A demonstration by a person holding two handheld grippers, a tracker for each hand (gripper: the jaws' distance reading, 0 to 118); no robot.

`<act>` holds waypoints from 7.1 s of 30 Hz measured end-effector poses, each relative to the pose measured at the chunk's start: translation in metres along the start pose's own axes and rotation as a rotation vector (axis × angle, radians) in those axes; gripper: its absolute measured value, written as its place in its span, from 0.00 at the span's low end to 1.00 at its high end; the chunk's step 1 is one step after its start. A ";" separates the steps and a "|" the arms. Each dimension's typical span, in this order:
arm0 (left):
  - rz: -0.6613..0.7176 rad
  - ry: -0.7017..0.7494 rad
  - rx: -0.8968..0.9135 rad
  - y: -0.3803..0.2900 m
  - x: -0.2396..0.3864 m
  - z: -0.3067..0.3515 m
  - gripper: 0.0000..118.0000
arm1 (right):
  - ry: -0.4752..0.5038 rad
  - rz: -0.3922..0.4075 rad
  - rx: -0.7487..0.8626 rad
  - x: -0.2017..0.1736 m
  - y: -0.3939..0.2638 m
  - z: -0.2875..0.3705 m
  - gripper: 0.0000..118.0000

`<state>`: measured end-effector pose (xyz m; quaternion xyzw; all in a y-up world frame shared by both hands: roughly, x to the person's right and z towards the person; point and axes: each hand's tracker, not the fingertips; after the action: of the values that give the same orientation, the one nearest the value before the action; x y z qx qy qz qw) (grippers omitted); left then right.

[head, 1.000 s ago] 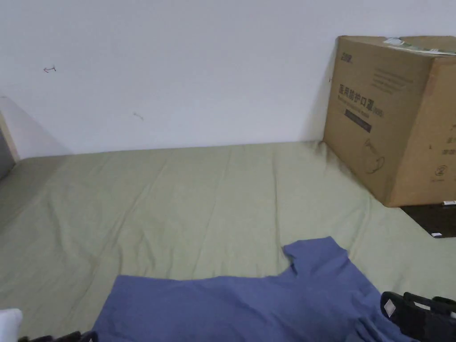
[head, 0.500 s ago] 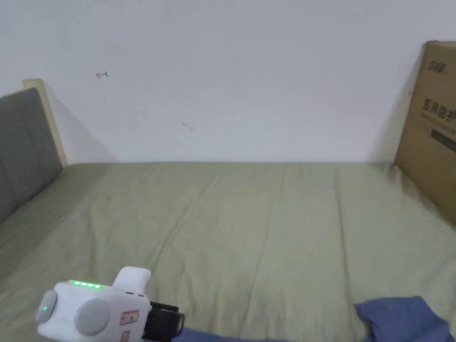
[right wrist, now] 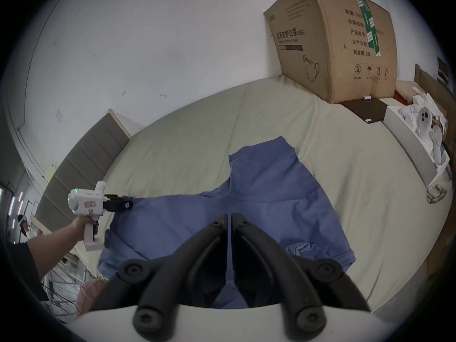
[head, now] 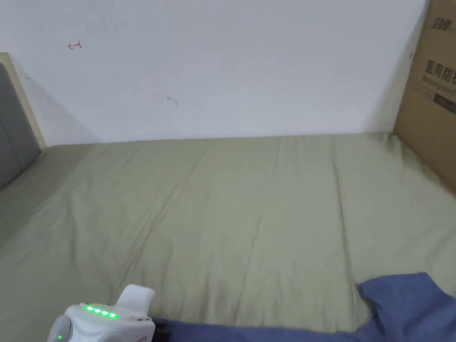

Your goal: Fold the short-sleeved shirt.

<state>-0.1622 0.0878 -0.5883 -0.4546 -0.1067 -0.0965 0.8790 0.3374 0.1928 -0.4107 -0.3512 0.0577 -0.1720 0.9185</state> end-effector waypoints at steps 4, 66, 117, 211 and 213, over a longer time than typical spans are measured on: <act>-0.015 -0.024 -0.005 0.006 0.001 0.017 0.03 | 0.103 0.024 0.110 0.017 0.018 -0.004 0.03; 0.118 -0.209 -0.066 -0.144 0.008 0.156 0.98 | -0.382 0.100 -0.122 0.097 -0.037 -0.016 0.75; 0.794 -1.117 -0.073 -0.181 -0.098 0.045 1.00 | 0.008 0.275 0.323 -0.192 -0.061 0.085 0.01; 0.662 -1.109 -0.233 -0.134 -0.041 0.000 0.34 | 0.083 0.189 0.202 -0.184 -0.057 0.064 0.01; 0.641 -0.892 -0.295 -0.150 -0.043 -0.010 0.15 | 0.086 0.186 0.202 -0.183 -0.058 0.065 0.01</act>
<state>-0.2427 -0.0019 -0.4891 -0.5791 -0.3100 0.3625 0.6612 0.1649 0.2587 -0.3266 -0.2424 0.1119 -0.1058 0.9579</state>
